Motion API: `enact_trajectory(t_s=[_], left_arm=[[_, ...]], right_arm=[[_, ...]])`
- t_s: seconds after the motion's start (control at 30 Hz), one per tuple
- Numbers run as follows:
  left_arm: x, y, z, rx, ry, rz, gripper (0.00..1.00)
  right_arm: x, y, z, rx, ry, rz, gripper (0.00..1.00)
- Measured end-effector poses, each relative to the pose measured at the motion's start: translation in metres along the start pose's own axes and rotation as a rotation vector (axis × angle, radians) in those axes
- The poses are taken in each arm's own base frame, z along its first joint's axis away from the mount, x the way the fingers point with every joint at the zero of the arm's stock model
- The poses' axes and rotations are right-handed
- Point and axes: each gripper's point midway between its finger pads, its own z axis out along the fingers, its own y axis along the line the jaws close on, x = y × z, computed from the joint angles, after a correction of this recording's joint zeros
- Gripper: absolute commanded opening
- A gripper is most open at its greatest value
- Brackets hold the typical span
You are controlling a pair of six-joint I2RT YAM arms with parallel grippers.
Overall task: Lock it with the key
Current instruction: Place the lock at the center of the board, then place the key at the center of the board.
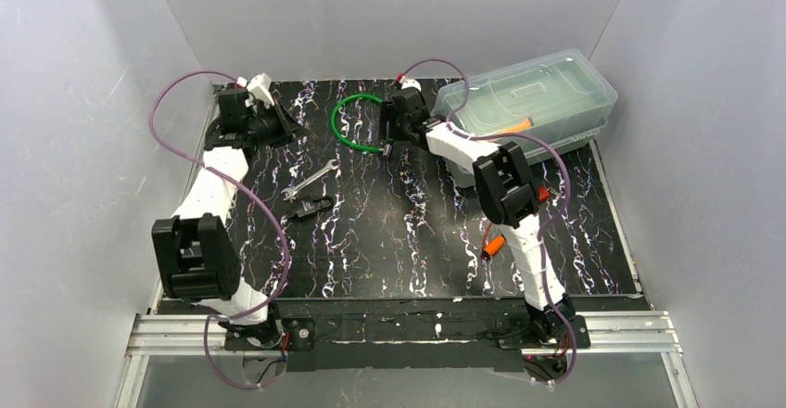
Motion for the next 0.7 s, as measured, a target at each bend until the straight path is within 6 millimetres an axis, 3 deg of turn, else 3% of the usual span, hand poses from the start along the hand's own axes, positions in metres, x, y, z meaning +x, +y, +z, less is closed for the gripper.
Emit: enact_trajectory(t_s=[0.13,0.33,0.4,0.53,0.7], left_arm=[[-0.018,0.007,0.021,-0.008,0.001,0.052,0.0],[-0.045,0.012,0.063,-0.017,0.025,0.132,0.0],[-0.051,0.007,0.082,-0.011,0.034,0.163,0.0],[-0.047,-0.009,0.123,0.002,0.075,0.229,0.0],[-0.021,-0.022,0.174,-0.002,0.15,0.298,0.0]], right_arm=[[-0.026,0.022,-0.042,-0.109,-0.036,-0.058,0.92],[-0.084,0.064,-0.134,-0.317,-0.15,-0.18,0.98],[-0.092,0.073,-0.163,-0.376,-0.171,-0.242,0.98],[-0.083,0.074,-0.217,-0.455,-0.167,-0.398,0.98],[-0.054,0.055,-0.273,-0.476,-0.109,-0.568,0.98]])
